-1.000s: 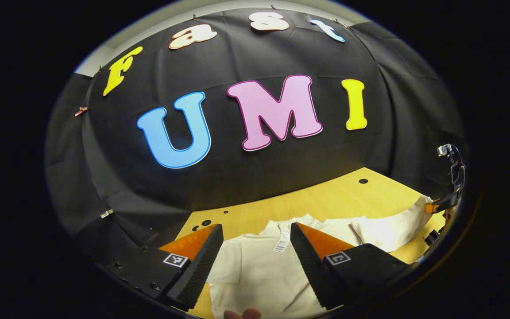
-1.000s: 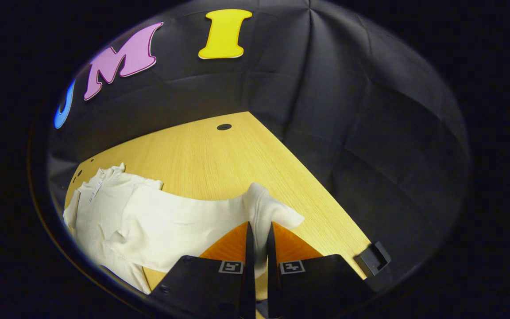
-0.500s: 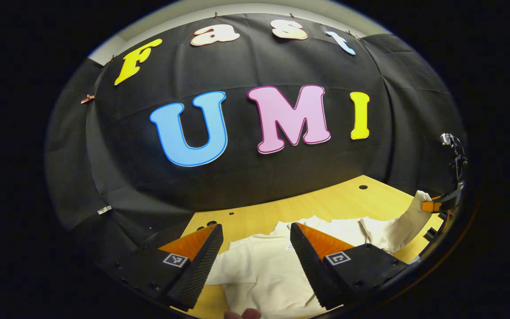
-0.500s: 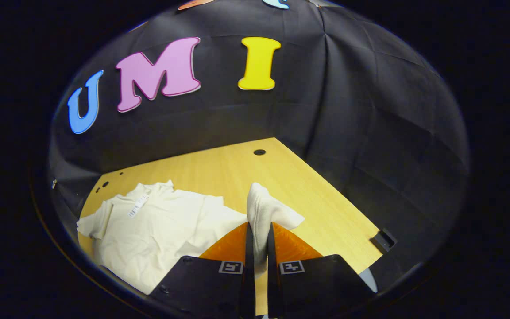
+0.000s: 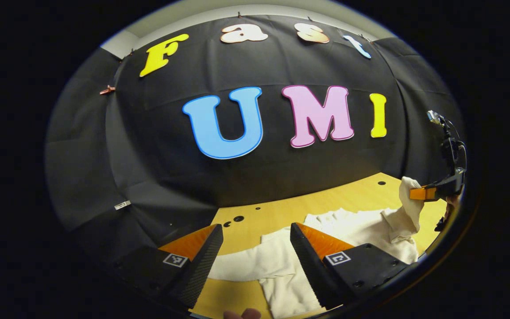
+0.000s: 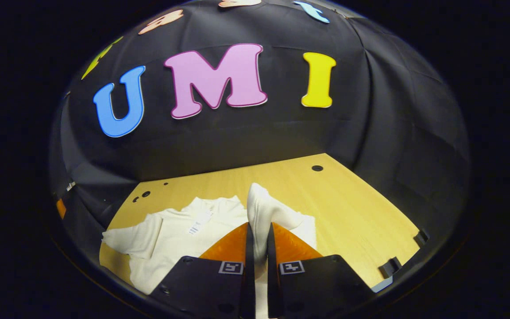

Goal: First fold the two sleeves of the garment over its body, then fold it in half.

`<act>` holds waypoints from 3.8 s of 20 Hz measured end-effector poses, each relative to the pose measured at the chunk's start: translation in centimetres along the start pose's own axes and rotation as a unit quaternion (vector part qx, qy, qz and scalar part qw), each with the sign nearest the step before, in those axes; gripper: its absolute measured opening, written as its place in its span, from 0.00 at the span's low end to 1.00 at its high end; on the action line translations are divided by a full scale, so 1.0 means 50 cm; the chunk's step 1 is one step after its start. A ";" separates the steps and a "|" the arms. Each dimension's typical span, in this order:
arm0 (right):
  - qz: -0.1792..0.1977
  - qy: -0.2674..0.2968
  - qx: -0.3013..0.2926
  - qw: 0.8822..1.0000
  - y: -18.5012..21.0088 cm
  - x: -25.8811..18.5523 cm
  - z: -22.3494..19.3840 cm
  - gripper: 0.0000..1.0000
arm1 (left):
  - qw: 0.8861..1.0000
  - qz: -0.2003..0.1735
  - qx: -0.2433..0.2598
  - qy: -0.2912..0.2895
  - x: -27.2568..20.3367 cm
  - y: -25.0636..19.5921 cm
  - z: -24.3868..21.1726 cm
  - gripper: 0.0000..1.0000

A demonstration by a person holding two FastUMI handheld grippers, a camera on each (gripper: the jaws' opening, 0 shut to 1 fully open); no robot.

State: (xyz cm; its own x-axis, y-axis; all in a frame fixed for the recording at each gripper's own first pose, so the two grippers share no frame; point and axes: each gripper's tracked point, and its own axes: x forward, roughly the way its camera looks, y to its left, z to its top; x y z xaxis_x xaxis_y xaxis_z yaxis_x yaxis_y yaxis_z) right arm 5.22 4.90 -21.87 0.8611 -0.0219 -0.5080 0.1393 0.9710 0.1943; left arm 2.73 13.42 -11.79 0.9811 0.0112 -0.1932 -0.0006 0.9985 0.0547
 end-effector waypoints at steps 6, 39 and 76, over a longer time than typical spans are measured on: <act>0.058 0.013 -0.005 0.998 0.195 0.041 -0.045 0.15 | 0.999 0.031 -0.015 0.018 0.017 0.114 -0.070 0.96; 0.192 0.165 0.001 0.967 0.442 -0.028 -0.240 0.65 | 0.977 0.082 -0.077 0.179 0.279 0.330 -0.510 0.97; 0.068 0.150 0.052 0.985 -0.051 -0.122 -0.219 0.70 | 0.983 -0.082 -0.106 0.124 0.278 -0.187 -0.158 0.07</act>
State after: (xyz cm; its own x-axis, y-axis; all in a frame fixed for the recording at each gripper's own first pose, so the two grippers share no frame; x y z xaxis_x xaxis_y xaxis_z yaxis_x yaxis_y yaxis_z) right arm -5.76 5.16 -28.44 0.6943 0.1932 -0.6933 0.0947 0.9304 0.3541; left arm 14.86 4.66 -22.73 0.8936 -0.1653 -0.4173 0.0886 0.9764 -0.1970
